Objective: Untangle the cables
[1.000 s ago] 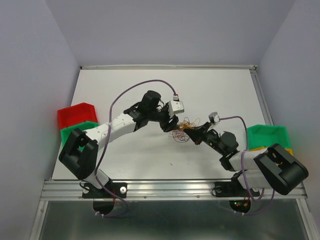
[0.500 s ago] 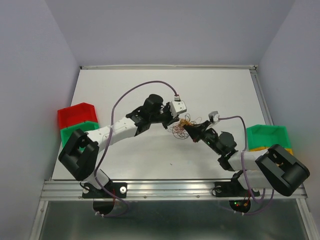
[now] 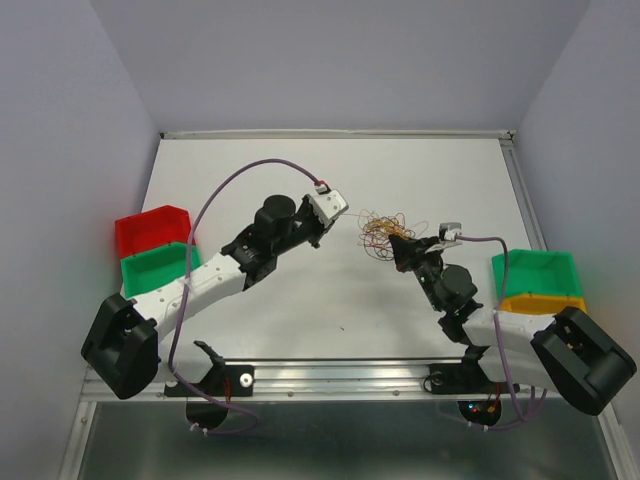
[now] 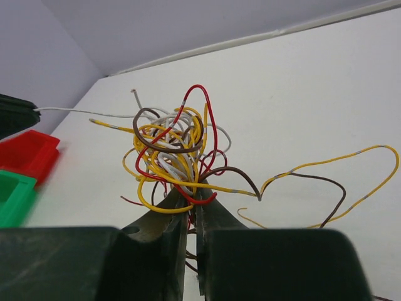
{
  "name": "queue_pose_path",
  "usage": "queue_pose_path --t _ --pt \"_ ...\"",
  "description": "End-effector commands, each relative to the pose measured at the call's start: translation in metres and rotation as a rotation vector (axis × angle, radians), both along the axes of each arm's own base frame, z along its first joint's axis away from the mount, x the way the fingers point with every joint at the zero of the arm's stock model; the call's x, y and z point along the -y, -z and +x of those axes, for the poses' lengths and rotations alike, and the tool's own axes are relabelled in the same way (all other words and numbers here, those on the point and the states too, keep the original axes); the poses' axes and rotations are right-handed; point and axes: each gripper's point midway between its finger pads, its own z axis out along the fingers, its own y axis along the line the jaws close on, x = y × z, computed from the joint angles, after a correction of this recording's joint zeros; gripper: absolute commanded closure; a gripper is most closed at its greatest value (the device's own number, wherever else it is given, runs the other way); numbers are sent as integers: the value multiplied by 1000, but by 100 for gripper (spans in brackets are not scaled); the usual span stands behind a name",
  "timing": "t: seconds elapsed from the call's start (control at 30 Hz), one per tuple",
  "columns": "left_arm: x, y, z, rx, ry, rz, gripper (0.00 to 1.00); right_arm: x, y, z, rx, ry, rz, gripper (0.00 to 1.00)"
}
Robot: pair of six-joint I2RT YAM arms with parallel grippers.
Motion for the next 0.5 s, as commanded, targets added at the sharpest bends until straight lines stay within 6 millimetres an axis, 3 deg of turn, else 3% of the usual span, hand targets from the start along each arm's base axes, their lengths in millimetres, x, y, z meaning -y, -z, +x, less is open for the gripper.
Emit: queue_pose_path --t 0.0,0.03,0.17,0.23,0.47 --pt "-15 -29 8 61 -55 -81 100 23 -10 15 6 150 3 93" --pt "-14 -28 4 62 -23 -77 100 20 -11 14 11 134 -5 95" --pt "2 -23 -18 51 137 -64 30 -8 -21 6 55 -27 -39 97" --pt "7 -15 -19 36 168 -45 22 -27 -26 0 77 -136 -51 97" --pt "23 3 -32 10 282 -12 17 -72 -30 -24 127 -398 -108 98"
